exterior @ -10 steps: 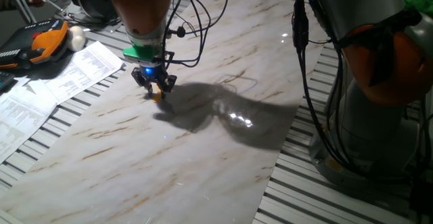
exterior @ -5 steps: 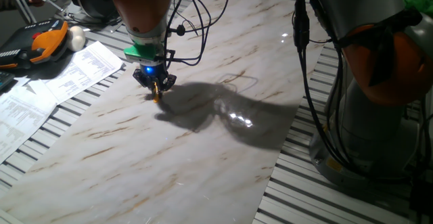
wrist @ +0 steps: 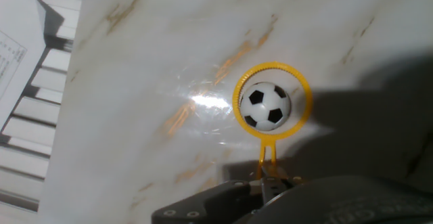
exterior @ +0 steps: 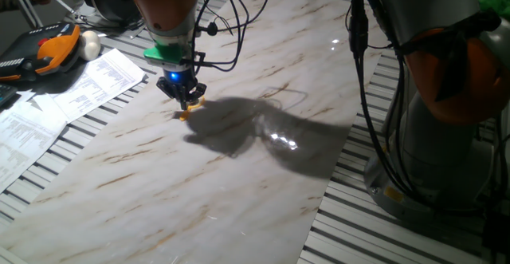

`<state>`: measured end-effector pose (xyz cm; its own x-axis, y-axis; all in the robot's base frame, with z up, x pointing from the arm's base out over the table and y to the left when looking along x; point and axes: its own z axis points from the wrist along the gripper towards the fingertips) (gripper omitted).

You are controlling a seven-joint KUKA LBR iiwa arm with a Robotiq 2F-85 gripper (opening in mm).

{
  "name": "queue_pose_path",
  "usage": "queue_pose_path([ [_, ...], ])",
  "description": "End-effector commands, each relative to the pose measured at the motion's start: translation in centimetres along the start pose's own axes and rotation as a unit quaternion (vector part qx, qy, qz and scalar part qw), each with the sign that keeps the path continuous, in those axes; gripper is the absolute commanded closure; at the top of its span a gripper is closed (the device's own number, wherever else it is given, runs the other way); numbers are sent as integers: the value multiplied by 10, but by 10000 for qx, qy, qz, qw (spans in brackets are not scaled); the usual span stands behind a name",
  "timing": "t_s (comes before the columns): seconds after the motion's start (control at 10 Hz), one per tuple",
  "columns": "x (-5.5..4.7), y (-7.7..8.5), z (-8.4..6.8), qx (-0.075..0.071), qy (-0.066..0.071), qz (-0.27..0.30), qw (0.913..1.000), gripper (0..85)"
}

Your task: Remove the bubble ring from the ball

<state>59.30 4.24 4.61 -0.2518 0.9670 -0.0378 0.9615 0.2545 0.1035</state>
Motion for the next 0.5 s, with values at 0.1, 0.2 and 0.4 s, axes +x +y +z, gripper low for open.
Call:
queue_pose_path([
  [0.1,0,1,3,-42,-42,70,10000,850],
  [0.2,-1,2,4,-14,-59,122,9999,680],
  [0.4,1,5,6,89,-128,189,9997,680],
])
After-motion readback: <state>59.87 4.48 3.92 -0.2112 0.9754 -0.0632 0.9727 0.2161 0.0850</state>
